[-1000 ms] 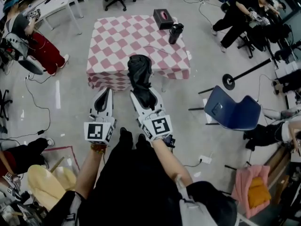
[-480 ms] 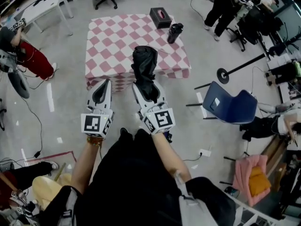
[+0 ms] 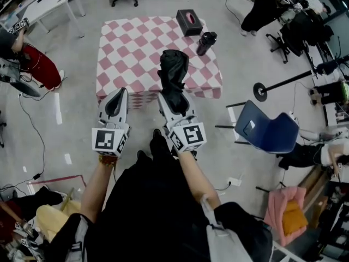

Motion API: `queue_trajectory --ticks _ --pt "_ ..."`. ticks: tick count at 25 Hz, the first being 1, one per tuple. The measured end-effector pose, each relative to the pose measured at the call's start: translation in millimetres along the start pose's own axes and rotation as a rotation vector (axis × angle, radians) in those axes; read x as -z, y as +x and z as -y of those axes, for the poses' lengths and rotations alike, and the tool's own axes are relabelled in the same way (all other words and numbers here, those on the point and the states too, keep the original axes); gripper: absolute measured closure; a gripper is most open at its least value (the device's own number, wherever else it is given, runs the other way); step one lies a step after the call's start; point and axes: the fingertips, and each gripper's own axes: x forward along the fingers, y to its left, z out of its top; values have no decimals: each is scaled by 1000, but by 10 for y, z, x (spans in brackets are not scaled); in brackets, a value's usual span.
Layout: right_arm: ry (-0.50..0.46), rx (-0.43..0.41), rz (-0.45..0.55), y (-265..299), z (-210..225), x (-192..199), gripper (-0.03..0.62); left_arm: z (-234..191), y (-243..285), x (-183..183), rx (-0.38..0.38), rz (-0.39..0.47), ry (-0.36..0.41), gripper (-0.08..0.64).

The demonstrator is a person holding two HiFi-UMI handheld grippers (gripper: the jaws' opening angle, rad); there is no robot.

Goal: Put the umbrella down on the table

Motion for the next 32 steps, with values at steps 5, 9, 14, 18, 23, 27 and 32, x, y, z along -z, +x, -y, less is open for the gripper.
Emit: queue_trajectory --ticks 5,9,14,18,23,27,32 --pt "16 -31 -1 340 408 -29 373 -63 467 1 -34 -22 10 546" --pt "30 -62 1 600 646 -40 373 -123 745 36 -55 -47 23 546" --pt "68 -74 -26 836 825 -3 373 -263 930 78 -69 -65 22 546" --pt "85 -66 -41 1009 936 51 373 -392 1062 156 -51 -77 18 546" --pt "109 -59 -59 1171 1059 54 373 -462 1204 165 -22 -87 14 546" --pt "98 -66 -65 1309 1075 40 373 -523 1277 162 -7 -93 8 546" --pt "102 -67 -69 1379 1068 69 373 -535 1320 175 0 -102 3 546"
